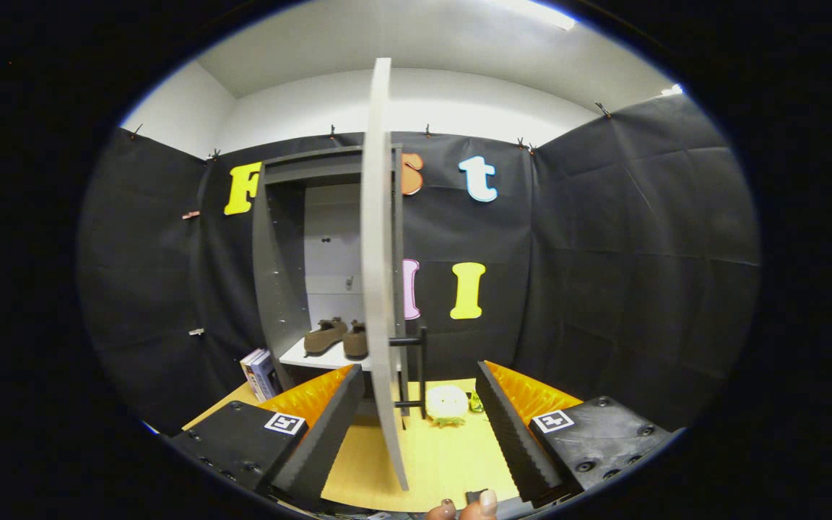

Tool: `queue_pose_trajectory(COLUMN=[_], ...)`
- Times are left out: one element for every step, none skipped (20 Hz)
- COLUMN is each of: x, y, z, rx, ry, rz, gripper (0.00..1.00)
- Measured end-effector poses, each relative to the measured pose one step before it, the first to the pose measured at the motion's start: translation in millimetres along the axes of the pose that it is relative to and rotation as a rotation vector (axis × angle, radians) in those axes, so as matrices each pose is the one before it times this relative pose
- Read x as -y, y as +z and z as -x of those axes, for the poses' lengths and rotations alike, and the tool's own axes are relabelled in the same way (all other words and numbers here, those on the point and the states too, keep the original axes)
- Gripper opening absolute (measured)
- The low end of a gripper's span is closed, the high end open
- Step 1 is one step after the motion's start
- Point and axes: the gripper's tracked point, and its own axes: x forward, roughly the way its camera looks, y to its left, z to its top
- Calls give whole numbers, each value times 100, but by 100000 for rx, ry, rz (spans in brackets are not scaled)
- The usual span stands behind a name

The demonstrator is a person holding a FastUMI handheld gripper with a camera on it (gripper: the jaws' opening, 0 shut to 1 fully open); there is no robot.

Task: Open the shoe cabinet door, grab the shoes and put them into the shoe cabinet, then close the shoe cabinet door.

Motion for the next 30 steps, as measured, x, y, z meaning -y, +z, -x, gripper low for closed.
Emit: queue_pose_trajectory(x=[378,497,364,296,-109,-116,-55,-129,-254,-53,-46,-459,-291,-437,-616,-790,-882,-1058,-1099,-1083,-1047,-988,-1130,-864,-920,-832,-797,-669,-562,-671], y=[-261,-290,-576,-351,-369,-299,-224,-58,149,138,-64,-107,-51,9,-20,-26,-77,-108,-93,-73,-84,-76,-129,-167,-206,-54,-47,-123,-236,-108], z=[-607,-657,-686,-700,-451,-410,-319,-337,-328,-281,-258,-108,-68,-9,47,-98,-44,-138,-147,-201,-304,-335,-87,-55,-170,-278,-614,-537,-540,-530], rx=[-583,-786,-1502,-1295,-1044,-1065,-800,-356,300,731,103,-550,8,136,330,254,276,69,207,111,133,-40,-254,-179,-209,15,9,-104,-607,-297], ry=[-104,308,606,449,1056,1047,979,1143,1345,181,-138,411,195,357,866,1247,1414,1358,1287,1069,937,727,435,195,178,276,174,-501,-498,-115], rz=[-508,-195,252,562,362,-94,-263,-229,-210,-138,-275,-387,-161,161,398,338,88,-251,-392,-307,26,129,19,-136,-375,-701,-670,-307,-255,-415], gripper=[98,98,98,98,98,98,99,99,99,98,98,98,98,98,98,98,98,98,98,99,99,99,99,99,99,99,99,99,98,99])
